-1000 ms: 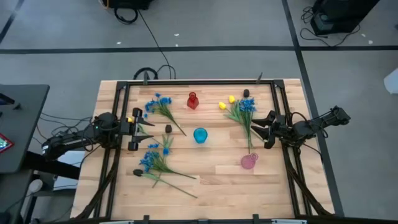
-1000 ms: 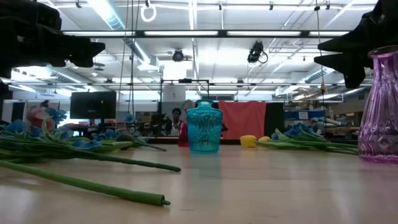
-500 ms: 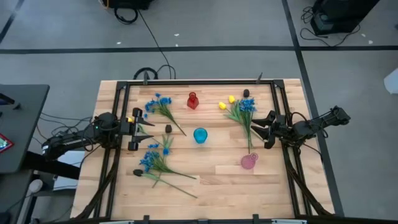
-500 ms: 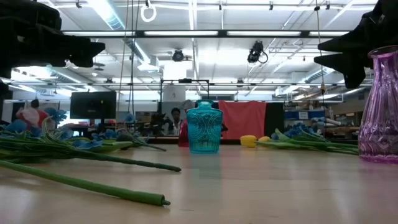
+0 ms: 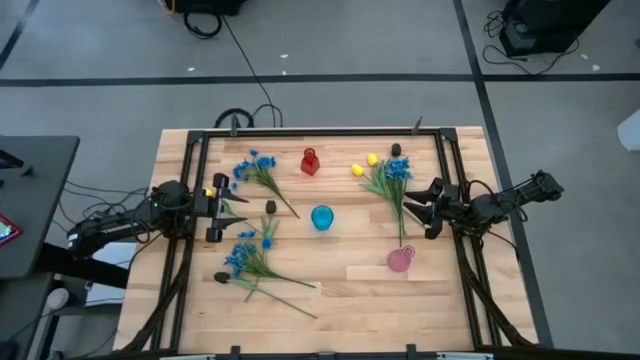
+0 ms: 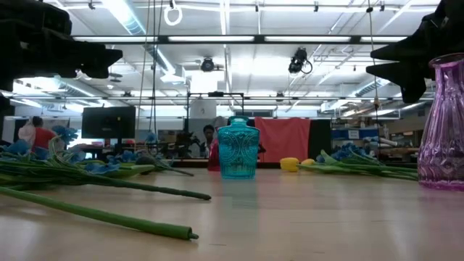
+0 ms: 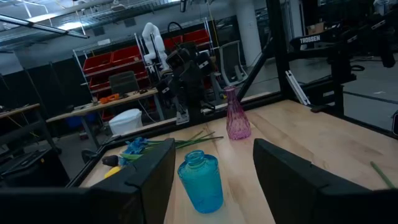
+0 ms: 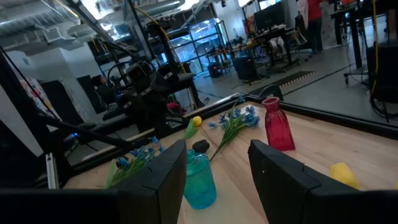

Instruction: Sort flowers into vase by color

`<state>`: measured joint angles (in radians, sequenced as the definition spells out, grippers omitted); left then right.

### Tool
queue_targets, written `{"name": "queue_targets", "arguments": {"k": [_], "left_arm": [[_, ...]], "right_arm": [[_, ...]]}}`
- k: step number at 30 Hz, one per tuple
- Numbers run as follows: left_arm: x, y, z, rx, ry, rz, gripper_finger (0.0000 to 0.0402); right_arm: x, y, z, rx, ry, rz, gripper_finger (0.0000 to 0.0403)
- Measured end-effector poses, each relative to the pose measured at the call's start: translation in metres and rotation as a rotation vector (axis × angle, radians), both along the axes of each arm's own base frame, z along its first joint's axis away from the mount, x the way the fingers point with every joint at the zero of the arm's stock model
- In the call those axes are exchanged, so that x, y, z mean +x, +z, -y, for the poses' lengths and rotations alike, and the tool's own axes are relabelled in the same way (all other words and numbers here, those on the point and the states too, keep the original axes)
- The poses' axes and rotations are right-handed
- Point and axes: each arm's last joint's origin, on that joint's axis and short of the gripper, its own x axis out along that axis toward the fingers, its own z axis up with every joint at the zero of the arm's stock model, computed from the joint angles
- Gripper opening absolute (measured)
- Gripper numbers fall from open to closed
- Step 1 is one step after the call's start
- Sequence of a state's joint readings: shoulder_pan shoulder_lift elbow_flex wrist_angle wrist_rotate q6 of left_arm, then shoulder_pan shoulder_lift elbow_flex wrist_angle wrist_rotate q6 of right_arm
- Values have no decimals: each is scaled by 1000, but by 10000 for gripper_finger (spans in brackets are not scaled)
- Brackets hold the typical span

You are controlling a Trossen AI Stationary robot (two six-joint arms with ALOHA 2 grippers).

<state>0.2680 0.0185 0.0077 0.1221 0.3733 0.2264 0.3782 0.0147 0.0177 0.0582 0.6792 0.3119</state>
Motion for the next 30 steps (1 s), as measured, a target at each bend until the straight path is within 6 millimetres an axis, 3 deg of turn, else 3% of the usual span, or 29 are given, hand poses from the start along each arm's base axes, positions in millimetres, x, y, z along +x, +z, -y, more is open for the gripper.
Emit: {"name": "queue_targets", "arguments": {"k": [19,30], "left_arm": [[0,0,0,-36,-4,-1,223],[-4,19,2,-154,-57,177,223]], "right_arm": [[0,0,0,0,0,0,186],[-1,5,0,31,-5,56,186]]}}
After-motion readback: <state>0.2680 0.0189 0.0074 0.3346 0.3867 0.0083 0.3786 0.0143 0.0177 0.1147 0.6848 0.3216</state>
